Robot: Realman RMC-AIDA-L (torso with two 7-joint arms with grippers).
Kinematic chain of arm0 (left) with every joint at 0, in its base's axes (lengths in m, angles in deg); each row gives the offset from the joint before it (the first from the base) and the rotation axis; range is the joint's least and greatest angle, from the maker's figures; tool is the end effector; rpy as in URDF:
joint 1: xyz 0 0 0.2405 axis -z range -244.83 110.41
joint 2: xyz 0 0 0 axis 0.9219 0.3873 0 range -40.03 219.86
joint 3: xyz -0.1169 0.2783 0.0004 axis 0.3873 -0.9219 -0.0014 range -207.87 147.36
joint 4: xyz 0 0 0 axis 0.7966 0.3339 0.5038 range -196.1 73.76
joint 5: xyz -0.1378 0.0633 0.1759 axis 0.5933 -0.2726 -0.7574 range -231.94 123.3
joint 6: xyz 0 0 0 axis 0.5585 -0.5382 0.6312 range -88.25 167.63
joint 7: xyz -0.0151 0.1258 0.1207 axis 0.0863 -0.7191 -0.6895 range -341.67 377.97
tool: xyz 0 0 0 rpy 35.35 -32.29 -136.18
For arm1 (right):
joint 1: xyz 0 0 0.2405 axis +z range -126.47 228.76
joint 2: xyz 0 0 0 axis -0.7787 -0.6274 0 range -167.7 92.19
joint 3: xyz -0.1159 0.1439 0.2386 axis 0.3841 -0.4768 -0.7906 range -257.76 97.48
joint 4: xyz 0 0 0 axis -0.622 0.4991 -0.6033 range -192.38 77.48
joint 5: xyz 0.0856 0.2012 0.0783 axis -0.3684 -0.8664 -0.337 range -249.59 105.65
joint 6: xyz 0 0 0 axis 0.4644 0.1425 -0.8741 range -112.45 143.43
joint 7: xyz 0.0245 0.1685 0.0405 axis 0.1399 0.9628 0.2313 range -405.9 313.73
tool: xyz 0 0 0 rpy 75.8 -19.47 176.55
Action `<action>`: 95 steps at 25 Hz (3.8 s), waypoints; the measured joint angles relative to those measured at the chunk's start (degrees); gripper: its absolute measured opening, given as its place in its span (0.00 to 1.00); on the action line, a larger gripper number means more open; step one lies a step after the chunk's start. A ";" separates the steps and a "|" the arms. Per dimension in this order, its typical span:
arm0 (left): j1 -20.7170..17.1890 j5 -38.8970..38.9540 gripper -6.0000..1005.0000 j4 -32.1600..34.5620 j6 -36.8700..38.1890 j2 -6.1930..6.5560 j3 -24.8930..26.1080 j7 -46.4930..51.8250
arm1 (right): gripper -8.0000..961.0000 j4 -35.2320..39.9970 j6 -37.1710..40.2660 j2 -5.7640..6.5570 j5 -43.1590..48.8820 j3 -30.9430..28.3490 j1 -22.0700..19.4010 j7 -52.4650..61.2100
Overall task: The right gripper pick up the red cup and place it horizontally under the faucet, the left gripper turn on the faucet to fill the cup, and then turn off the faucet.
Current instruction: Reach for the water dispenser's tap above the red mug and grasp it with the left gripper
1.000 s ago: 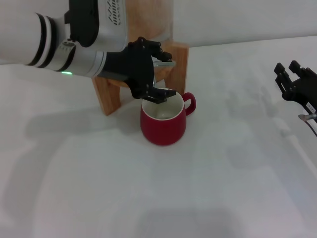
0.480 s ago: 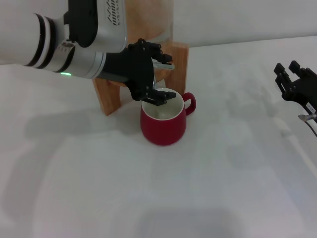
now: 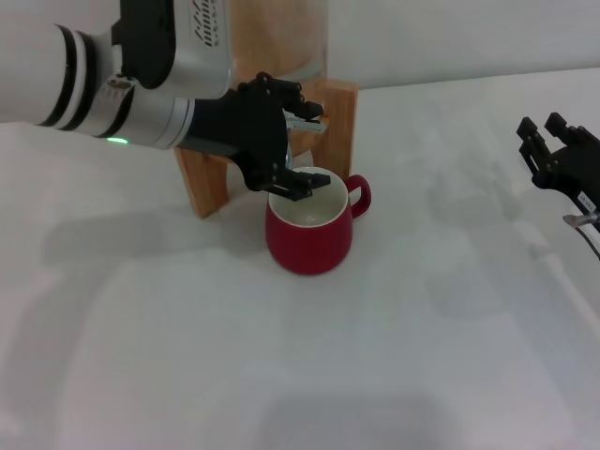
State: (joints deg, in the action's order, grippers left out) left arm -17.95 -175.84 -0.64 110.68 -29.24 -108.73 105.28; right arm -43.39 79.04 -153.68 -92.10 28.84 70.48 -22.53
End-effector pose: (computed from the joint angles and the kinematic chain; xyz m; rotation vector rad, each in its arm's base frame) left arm -0.0887 0.4603 -0.0968 -2.8486 0.5331 -0.0294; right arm 0.3988 0.3771 -0.0253 -1.6048 0.6817 0.7987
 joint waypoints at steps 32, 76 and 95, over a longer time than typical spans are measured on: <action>0.38 -0.61 0.78 0.03 0.19 0.06 0.34 -0.44 | 0.40 0.10 0.13 -0.09 0.00 0.09 -0.29 0.00; 1.24 -0.65 0.78 -1.12 0.37 -0.09 0.00 -1.20 | 0.40 0.09 0.61 -0.09 -0.13 0.18 -0.30 0.00; 1.10 -0.67 0.78 -0.51 2.69 0.06 0.39 0.16 | 0.40 0.09 0.61 -0.09 -0.08 0.18 -0.22 0.00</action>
State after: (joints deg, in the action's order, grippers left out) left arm -16.85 -176.51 -1.15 113.37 -29.17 -108.34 105.44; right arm -43.30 79.65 -153.77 -92.18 29.02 70.26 -22.53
